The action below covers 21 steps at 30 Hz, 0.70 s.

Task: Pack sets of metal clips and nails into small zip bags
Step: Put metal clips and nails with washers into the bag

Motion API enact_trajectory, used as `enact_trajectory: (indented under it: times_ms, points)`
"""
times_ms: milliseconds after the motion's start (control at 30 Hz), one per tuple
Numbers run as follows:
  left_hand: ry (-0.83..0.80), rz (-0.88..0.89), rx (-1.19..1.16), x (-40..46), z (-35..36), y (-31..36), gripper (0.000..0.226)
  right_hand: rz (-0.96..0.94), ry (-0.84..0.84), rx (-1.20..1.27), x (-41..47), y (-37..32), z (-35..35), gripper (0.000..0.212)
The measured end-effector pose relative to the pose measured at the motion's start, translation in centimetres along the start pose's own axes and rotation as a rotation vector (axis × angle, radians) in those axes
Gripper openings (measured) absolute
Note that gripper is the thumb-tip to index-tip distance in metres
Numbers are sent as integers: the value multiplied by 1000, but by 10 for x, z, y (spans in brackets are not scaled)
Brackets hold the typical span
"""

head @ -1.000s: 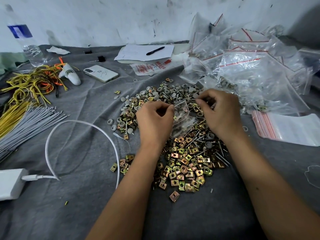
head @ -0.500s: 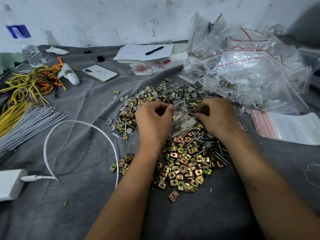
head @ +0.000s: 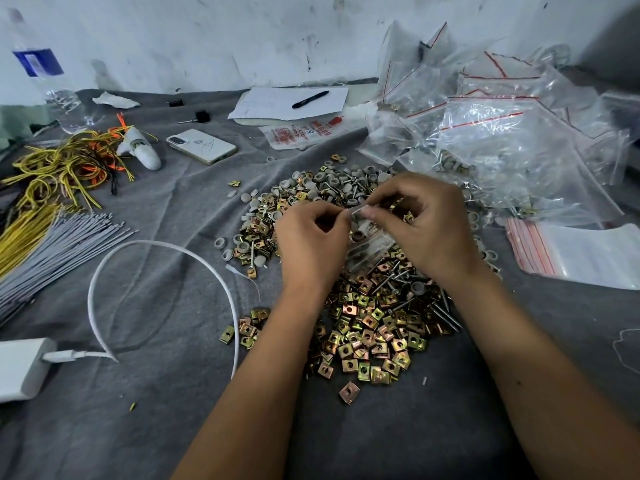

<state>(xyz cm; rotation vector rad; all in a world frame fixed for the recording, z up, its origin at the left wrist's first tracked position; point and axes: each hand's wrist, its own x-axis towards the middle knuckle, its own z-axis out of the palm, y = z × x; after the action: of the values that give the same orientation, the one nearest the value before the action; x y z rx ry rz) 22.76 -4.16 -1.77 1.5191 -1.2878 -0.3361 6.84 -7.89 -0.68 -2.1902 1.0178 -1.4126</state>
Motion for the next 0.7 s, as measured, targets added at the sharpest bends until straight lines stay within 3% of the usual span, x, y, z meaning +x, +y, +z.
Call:
enact_trajectory:
  times_ms: [267,500,600,700]
  points:
    - [3,-113,-92,4,-7,1,18,96,185,-102,0,9,-1,13]
    - [275,-244,-310,24,-53,10,18,206,-224,-428,-3,19,1,14]
    - [451,-152,-135,37,-87,18,13,258,-298,-495,-2,19,3,19]
    - [632,54,330,42,-107,29,31,298,-303,-519,-2,18,5,20]
